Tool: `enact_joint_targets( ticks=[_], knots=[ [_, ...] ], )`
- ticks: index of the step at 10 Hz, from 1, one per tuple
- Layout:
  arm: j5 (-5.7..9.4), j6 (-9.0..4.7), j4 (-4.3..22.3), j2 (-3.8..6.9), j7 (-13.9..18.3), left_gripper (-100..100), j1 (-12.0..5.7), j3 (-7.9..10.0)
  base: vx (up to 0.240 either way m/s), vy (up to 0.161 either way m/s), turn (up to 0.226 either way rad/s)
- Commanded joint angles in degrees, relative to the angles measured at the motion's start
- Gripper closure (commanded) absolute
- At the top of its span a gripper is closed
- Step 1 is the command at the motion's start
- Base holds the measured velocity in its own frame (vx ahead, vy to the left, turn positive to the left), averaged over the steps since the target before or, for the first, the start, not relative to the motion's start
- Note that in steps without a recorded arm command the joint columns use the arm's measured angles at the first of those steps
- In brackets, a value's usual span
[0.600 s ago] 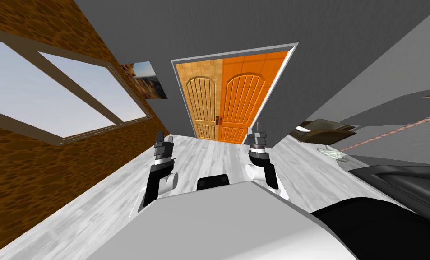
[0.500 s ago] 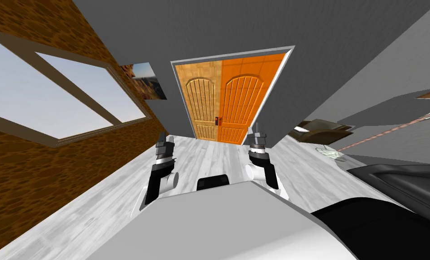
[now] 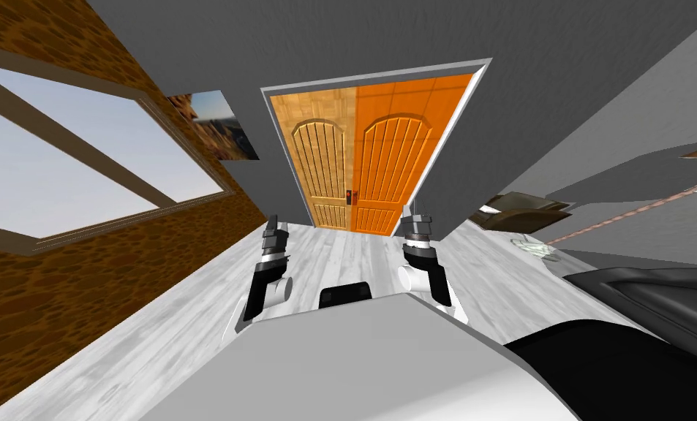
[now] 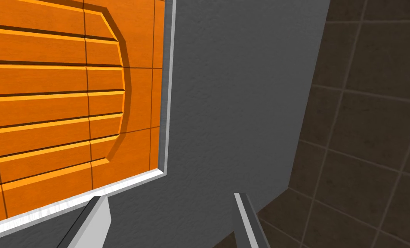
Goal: Pull the door open
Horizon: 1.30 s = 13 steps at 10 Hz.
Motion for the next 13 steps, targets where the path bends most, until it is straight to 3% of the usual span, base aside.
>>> enact_joint_targets(
  ticks=[1, 8, 13],
  knots=[
    [0.32, 0.02, 1.67, 0.62, 0.43, -100, -0.80, 0.12, 0.114, -0.037, -0.040],
    [1.74, 0.97, 11.38, 3.11, 2.26, -100, -5.57, -0.41, 0.135, -0.052, -0.062],
    [2.56, 1.52, 16.98, 4.22, 3.32, -100, -8.33, -0.72, 0.112, -0.045, -0.055]
  ],
)
